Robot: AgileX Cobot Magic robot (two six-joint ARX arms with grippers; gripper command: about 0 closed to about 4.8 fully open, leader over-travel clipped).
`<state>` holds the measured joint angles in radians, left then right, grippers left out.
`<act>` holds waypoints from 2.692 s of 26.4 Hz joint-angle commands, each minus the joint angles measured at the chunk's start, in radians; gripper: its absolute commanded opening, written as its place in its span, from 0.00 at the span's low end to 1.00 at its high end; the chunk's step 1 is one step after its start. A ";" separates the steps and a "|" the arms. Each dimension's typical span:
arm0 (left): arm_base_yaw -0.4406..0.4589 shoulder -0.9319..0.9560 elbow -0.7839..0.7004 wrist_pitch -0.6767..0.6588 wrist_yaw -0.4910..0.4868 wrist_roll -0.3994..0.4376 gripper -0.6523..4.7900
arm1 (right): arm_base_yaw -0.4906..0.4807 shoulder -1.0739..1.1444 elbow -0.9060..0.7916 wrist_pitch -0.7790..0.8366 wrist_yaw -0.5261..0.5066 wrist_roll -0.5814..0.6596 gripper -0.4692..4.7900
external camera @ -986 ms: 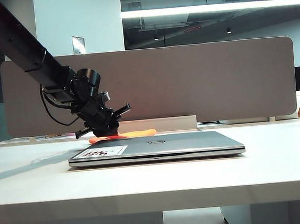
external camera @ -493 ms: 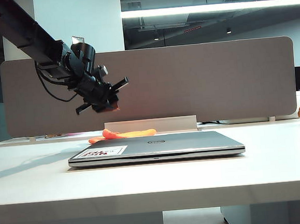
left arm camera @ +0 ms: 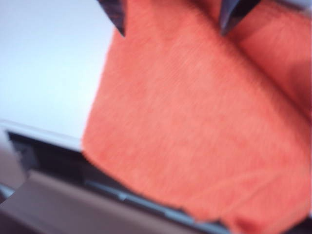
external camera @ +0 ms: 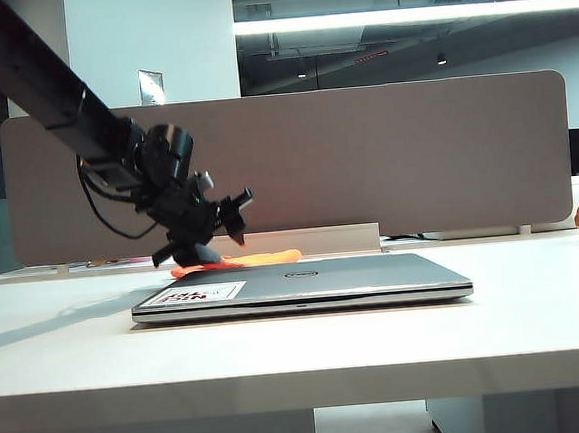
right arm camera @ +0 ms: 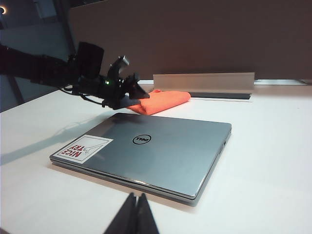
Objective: Pick up the orange rag and put it over the laptop.
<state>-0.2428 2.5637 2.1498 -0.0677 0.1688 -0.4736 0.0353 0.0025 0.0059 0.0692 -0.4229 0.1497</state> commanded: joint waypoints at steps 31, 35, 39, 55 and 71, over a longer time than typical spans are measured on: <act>0.001 0.036 0.005 0.085 -0.034 -0.016 0.11 | 0.001 -0.002 -0.003 0.016 -0.002 0.004 0.08; 0.001 0.035 0.005 0.096 -0.022 -0.016 0.11 | 0.001 -0.002 -0.003 0.016 -0.002 0.004 0.08; 0.001 0.020 0.006 0.124 0.031 -0.013 0.11 | 0.000 -0.002 -0.003 0.016 -0.002 0.004 0.08; -0.003 -0.286 0.006 0.127 0.230 -0.013 0.11 | 0.000 -0.002 -0.003 0.009 -0.002 0.004 0.08; -0.005 -0.539 0.006 -0.163 0.325 0.062 0.11 | 0.000 -0.002 -0.003 -0.020 -0.002 0.004 0.08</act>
<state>-0.2459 2.0472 2.1506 -0.1818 0.4835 -0.4599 0.0353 0.0025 0.0059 0.0376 -0.4232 0.1493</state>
